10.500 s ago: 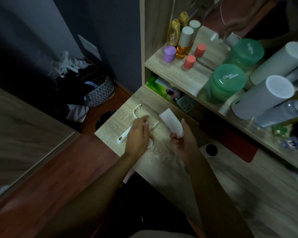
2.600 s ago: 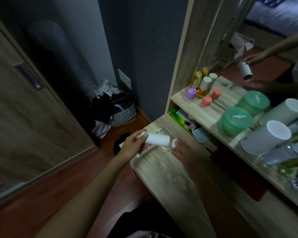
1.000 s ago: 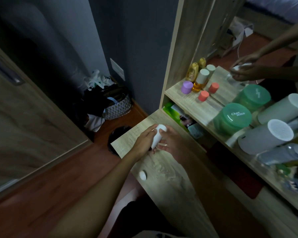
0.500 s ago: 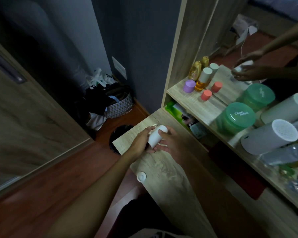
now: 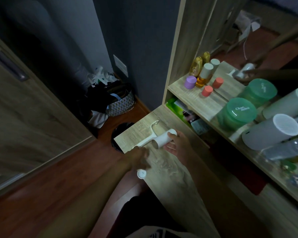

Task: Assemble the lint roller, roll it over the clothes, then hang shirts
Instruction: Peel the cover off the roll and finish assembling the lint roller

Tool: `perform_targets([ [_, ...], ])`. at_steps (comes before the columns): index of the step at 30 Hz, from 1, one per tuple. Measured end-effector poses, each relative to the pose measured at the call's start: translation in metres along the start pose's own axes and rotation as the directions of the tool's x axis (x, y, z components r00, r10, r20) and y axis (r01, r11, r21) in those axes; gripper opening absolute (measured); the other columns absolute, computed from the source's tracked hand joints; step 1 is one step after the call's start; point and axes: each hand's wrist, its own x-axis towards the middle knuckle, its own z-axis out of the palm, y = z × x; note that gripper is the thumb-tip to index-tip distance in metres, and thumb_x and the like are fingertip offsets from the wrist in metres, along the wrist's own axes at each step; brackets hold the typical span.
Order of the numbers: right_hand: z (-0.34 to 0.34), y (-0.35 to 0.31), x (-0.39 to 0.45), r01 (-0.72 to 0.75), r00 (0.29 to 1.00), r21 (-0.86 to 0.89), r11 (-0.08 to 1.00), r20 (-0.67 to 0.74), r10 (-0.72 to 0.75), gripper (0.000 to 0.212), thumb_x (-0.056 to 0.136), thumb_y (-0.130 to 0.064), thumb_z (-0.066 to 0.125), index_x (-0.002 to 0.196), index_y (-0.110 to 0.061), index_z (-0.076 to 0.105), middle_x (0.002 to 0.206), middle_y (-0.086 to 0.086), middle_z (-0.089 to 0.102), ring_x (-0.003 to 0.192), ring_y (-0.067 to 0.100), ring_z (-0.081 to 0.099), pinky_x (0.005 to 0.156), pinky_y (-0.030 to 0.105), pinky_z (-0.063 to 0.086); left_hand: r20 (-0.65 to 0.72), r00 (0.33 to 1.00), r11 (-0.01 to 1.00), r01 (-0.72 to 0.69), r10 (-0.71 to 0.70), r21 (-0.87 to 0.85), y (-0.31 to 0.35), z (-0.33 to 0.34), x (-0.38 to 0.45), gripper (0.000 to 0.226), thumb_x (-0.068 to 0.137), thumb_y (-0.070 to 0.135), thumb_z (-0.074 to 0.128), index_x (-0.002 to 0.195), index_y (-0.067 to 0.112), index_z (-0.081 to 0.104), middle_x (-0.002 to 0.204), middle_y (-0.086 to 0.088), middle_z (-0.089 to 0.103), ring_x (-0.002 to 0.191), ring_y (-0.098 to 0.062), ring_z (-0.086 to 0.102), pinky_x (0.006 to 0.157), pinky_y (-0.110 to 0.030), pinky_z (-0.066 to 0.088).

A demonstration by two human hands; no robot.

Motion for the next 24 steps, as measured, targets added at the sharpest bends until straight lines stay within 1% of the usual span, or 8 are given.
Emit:
perform_targets([
  [4, -0.004, 0.002, -0.003, 0.002, 1.0, -0.003, 1.0, 0.009, -0.002, 0.05, 0.088, -0.017, 0.063, 0.135, -0.016, 0.046, 0.129, 0.017, 0.052, 0.11, 0.035, 0.059, 0.072, 0.038, 0.058, 0.111, 0.993, 0.969, 0.006, -0.035, 0.246, -0.006, 0.016, -0.002, 0.093, 0.074, 0.034, 0.078, 0.146, 0.014, 0.024, 0.145, -0.015, 0.03, 0.122, -0.033, 0.049, 0.093, -0.038, 0.044],
  [10, -0.011, 0.004, -0.009, -0.012, 0.999, 0.017, 1.0, 0.031, 0.011, 0.051, 0.09, -0.015, 0.062, 0.137, -0.014, 0.043, 0.128, 0.017, 0.053, 0.103, 0.03, 0.062, 0.064, 0.033, 0.058, 0.074, 0.997, 0.952, -0.004, -0.019, 0.306, -0.013, 0.037, 0.005, 0.097, 0.072, 0.034, 0.077, 0.148, 0.016, 0.019, 0.138, -0.018, 0.034, 0.109, -0.038, 0.055, 0.086, -0.043, 0.05],
  [13, -0.016, 0.005, -0.011, -0.018, 0.999, 0.027, 0.999, 0.037, 0.017, 0.05, 0.09, -0.015, 0.062, 0.137, -0.015, 0.043, 0.127, 0.016, 0.053, 0.103, 0.03, 0.062, 0.066, 0.034, 0.058, 0.057, 0.998, 0.962, 0.008, -0.025, 0.274, -0.016, 0.045, 0.006, 0.084, 0.072, 0.032, 0.075, 0.141, 0.015, 0.029, 0.13, -0.016, 0.037, 0.102, -0.038, 0.056, 0.081, -0.043, 0.052],
  [15, -0.018, 0.006, -0.011, -0.022, 0.999, 0.021, 1.0, 0.032, 0.021, 0.05, 0.09, -0.016, 0.062, 0.136, -0.015, 0.044, 0.127, 0.016, 0.054, 0.103, 0.03, 0.063, 0.067, 0.034, 0.058, 0.056, 0.998, 0.988, 0.024, -0.033, 0.156, -0.018, 0.048, 0.007, 0.063, 0.075, 0.025, 0.072, 0.129, 0.014, 0.042, 0.127, -0.012, 0.039, 0.101, -0.035, 0.056, 0.08, -0.043, 0.053],
  [17, -0.02, 0.007, -0.011, -0.028, 0.999, 0.016, 0.999, 0.023, 0.027, 0.05, 0.089, -0.016, 0.063, 0.136, -0.016, 0.044, 0.127, 0.015, 0.053, 0.104, 0.03, 0.062, 0.064, 0.033, 0.058, 0.049, 0.999, 0.999, 0.017, -0.019, 0.049, -0.021, 0.049, 0.008, 0.035, 0.074, 0.021, 0.073, 0.103, 0.018, 0.053, 0.119, -0.006, 0.045, 0.1, -0.03, 0.055, 0.078, -0.039, 0.051],
  [19, -0.021, 0.008, -0.01, -0.032, 0.999, 0.018, 0.999, 0.022, 0.031, 0.051, 0.089, -0.016, 0.063, 0.136, -0.016, 0.044, 0.128, 0.015, 0.053, 0.105, 0.03, 0.062, 0.064, 0.033, 0.058, 0.023, 1.0, 1.0, 0.001, -0.001, -0.024, -0.023, 0.048, 0.01, 0.03, 0.069, 0.019, 0.076, 0.079, 0.023, 0.048, 0.103, -0.006, 0.051, 0.091, -0.028, 0.056, 0.066, -0.03, 0.045],
  [23, -0.02, 0.009, -0.01, -0.032, 0.999, 0.033, 0.999, 0.016, 0.031, 0.051, 0.088, -0.014, 0.064, 0.135, -0.016, 0.044, 0.129, 0.017, 0.053, 0.106, 0.033, 0.062, 0.072, 0.039, 0.059, -0.096, 0.994, 0.967, 0.027, -0.053, -0.254, -0.013, 0.035, 0.007, 0.01, 0.08, 0.013, 0.071, 0.081, 0.014, 0.061, 0.081, 0.0, 0.062, 0.073, -0.014, 0.059, 0.068, -0.025, 0.051],
  [24, -0.019, 0.009, -0.01, -0.027, 1.0, 0.034, 0.999, 0.016, 0.026, 0.051, 0.088, -0.013, 0.064, 0.135, -0.016, 0.045, 0.13, 0.018, 0.052, 0.107, 0.034, 0.062, 0.076, 0.041, 0.059, -0.137, 0.988, 0.949, 0.029, -0.076, -0.315, -0.008, 0.028, 0.005, 0.007, 0.083, 0.014, 0.069, 0.08, 0.015, 0.062, 0.073, 0.002, 0.061, 0.065, -0.011, 0.058, 0.064, -0.018, 0.05],
])
